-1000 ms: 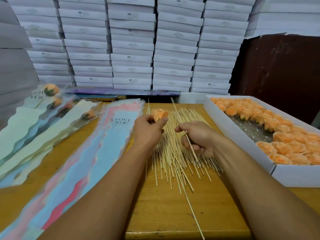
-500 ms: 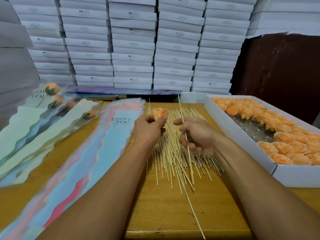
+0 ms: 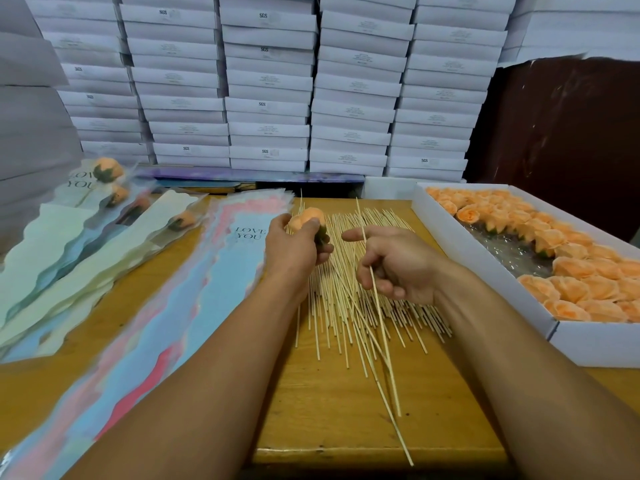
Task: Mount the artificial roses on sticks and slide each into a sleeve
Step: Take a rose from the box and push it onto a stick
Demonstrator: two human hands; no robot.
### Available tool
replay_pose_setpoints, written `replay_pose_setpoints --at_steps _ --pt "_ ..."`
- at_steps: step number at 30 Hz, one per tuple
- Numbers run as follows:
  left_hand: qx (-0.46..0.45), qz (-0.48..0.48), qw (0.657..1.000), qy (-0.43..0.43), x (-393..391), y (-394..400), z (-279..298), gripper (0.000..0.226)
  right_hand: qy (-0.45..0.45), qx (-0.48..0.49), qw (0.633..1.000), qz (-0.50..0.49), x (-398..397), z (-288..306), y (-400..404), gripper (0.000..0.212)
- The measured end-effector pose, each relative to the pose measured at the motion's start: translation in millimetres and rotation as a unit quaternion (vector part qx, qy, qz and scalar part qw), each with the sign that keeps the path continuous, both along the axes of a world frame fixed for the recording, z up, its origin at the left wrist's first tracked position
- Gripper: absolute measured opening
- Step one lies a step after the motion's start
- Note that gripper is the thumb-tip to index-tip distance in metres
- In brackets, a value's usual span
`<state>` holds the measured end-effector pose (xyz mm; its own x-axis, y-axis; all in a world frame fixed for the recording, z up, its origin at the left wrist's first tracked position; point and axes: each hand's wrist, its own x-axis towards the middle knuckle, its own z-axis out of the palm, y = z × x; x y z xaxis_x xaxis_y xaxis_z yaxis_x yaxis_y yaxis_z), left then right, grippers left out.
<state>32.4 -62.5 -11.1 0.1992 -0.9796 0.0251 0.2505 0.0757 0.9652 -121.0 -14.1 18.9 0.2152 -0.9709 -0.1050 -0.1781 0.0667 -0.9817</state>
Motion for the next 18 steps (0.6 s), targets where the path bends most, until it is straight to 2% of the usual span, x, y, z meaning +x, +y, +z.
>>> replay_pose_setpoints --at_steps 3,5,10,13,14,18 --pt "0.014 -0.018 0.998 0.051 2.2 -0.3 0.6 0.038 0.042 -0.001 0.999 0.026 0.8 2.1 3.4 0.026" --pt "0.026 -0.036 0.995 0.091 4.0 -0.2 1.9 0.032 0.051 -0.001 0.998 0.033 1.5 1.7 4.4 0.028" --pt "0.058 -0.07 0.979 0.18 7.0 1.3 6.9 0.03 -0.005 0.033 0.995 0.099 1.9 6.3 6.7 0.024" --pt "0.06 -0.079 0.972 0.211 7.8 1.5 8.0 0.031 -0.021 0.049 0.989 0.136 -1.4 7.4 7.3 0.042" --pt "0.06 -0.079 0.971 0.216 8.3 1.3 8.0 0.032 -0.013 0.046 0.988 0.144 -2.3 7.7 7.6 0.045" --pt "0.057 -0.085 0.969 0.223 8.2 2.6 10.3 0.034 0.047 0.019 0.987 0.15 -2.7 6.8 10.1 0.033"
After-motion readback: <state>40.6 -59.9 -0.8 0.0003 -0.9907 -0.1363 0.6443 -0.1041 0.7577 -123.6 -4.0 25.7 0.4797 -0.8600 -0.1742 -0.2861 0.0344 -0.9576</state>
